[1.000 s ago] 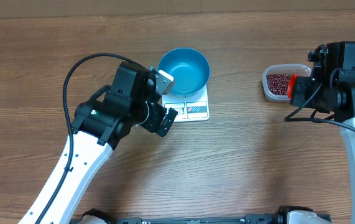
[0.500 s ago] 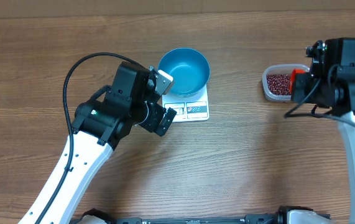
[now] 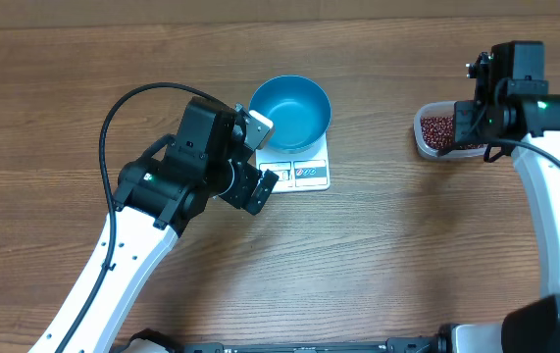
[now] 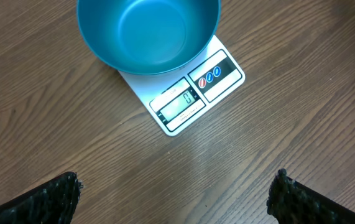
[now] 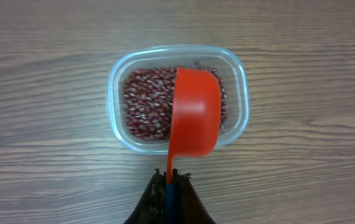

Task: Scoop item into bowl and weigh 150g on scale
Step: 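Move the red scoop with right gripper over the bean tub, then dip the red scoop into the beans and scoop them up, then lift the filled scoop and carry it left over the teal bowl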

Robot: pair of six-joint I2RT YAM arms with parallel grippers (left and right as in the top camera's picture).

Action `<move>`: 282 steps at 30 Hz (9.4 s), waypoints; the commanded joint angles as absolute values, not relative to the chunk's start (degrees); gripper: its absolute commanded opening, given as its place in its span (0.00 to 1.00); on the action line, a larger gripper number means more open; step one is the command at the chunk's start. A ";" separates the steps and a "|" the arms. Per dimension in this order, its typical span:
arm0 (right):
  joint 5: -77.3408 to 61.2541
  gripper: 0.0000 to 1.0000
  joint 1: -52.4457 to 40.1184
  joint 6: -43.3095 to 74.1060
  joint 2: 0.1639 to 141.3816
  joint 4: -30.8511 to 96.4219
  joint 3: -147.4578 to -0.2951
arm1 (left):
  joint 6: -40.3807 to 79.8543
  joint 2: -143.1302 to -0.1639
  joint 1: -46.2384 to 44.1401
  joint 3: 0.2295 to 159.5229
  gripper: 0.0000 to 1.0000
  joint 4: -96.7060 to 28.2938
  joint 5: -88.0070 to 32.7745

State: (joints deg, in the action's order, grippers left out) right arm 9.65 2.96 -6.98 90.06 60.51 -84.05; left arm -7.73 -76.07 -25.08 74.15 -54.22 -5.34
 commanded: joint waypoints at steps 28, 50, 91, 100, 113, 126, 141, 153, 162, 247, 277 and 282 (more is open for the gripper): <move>0.45 0.03 5.65 -9.54 105.73 56.40 -85.58 | -8.78 -75.64 -25.04 73.63 1.00 -54.15 -4.91; -16.51 0.03 14.55 -11.03 105.82 58.15 -85.52 | -8.78 -75.64 -25.04 73.63 0.99 -54.15 -4.93; -26.65 0.03 18.83 -10.98 109.49 57.06 -83.83 | -8.78 -75.64 -25.04 73.63 1.00 -54.15 -4.93; -28.82 0.04 18.83 -11.00 110.83 57.17 -83.61 | -8.80 -75.64 -25.04 73.63 1.00 -54.15 -4.91; -31.22 0.03 19.35 -11.00 110.83 59.18 -83.64 | -8.78 -75.64 -25.04 73.63 1.00 -54.15 -4.91; -34.94 0.03 21.87 -11.03 110.83 59.81 -83.61 | -8.78 -75.64 -25.04 73.63 1.00 -54.15 -4.91; -35.16 0.04 21.89 -11.00 111.09 59.24 -83.57 | -8.78 -75.64 -25.04 73.63 0.99 -54.15 -4.91; -37.58 0.03 21.89 -11.03 111.11 60.10 -83.57 | -8.78 -75.64 -25.04 73.63 1.00 -54.15 -4.91; -40.05 0.04 21.89 -11.05 111.15 60.38 -83.57 | -8.78 -75.64 -25.04 73.63 1.00 -54.15 -4.91; -60.58 0.04 34.79 -14.02 111.31 62.11 -79.88 | -8.78 -75.64 -25.04 73.63 1.00 -54.15 -4.91; -69.78 0.04 34.79 -16.21 111.22 63.40 -79.90 | -8.78 -75.64 -25.04 73.63 1.00 -54.15 -4.93; -72.82 0.04 34.61 -18.57 111.11 65.60 -80.01 | -8.78 -75.64 -25.04 73.63 1.00 -54.15 -4.91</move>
State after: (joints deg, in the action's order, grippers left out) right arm -68.71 34.50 -16.56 111.18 65.21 -80.23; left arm -7.73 -76.09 -25.08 74.15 -54.19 -5.34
